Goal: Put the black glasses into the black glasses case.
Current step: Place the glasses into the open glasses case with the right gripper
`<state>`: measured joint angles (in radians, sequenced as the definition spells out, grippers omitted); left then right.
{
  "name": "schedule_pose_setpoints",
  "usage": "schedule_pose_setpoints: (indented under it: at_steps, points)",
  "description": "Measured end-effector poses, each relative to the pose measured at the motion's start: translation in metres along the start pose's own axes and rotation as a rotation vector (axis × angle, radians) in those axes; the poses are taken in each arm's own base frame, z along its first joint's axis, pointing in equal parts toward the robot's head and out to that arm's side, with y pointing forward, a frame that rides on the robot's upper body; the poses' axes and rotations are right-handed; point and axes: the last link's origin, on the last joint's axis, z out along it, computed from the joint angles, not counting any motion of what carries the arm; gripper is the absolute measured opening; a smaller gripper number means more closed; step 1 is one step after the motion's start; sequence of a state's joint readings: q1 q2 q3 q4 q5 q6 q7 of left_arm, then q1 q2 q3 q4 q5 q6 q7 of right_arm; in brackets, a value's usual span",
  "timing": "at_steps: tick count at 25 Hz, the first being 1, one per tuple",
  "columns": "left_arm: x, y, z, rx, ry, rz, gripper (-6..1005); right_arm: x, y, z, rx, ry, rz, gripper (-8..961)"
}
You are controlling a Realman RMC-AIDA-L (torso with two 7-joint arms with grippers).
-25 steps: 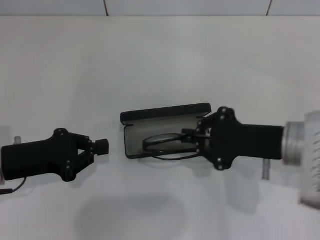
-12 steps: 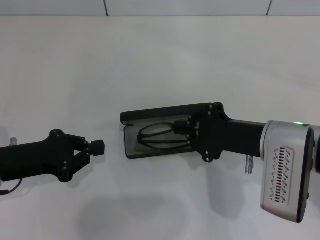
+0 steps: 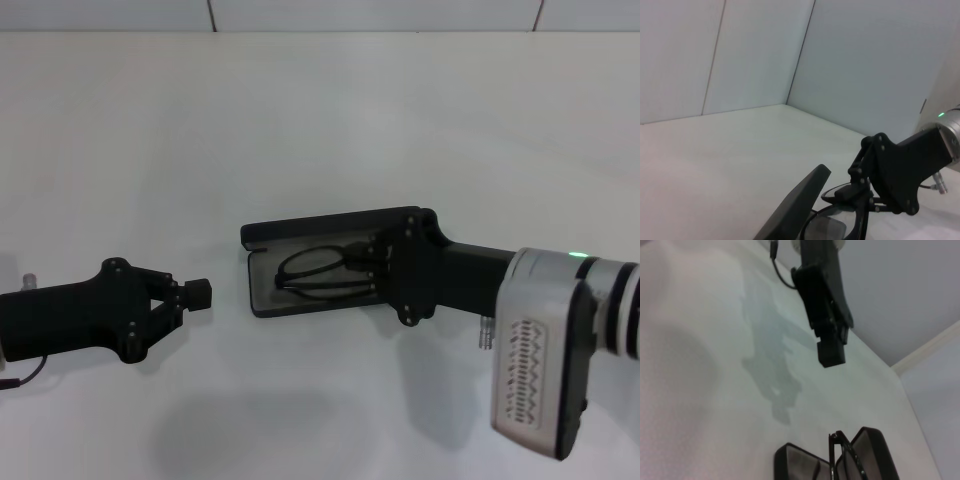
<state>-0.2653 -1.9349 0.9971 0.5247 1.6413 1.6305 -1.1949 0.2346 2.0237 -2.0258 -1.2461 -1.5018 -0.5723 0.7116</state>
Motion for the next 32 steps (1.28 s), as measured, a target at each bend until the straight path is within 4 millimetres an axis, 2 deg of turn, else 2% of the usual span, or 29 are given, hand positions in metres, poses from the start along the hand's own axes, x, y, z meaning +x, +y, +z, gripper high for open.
schedule_pose_setpoints:
  at_steps: [11,20,32]
  points:
    - [0.0,0.0,0.0,-0.002,0.001,0.001,13,0.0,0.001,0.005,0.007,0.024,-0.024,63]
    - [-0.001,0.0,0.0,0.001,0.0,0.0,14,-0.001,0.004,0.017,0.009,0.056,-0.047,63]
    - [0.001,0.0,0.001,-0.006,-0.001,0.002,14,-0.001,0.003,0.021,0.009,0.061,-0.055,62]
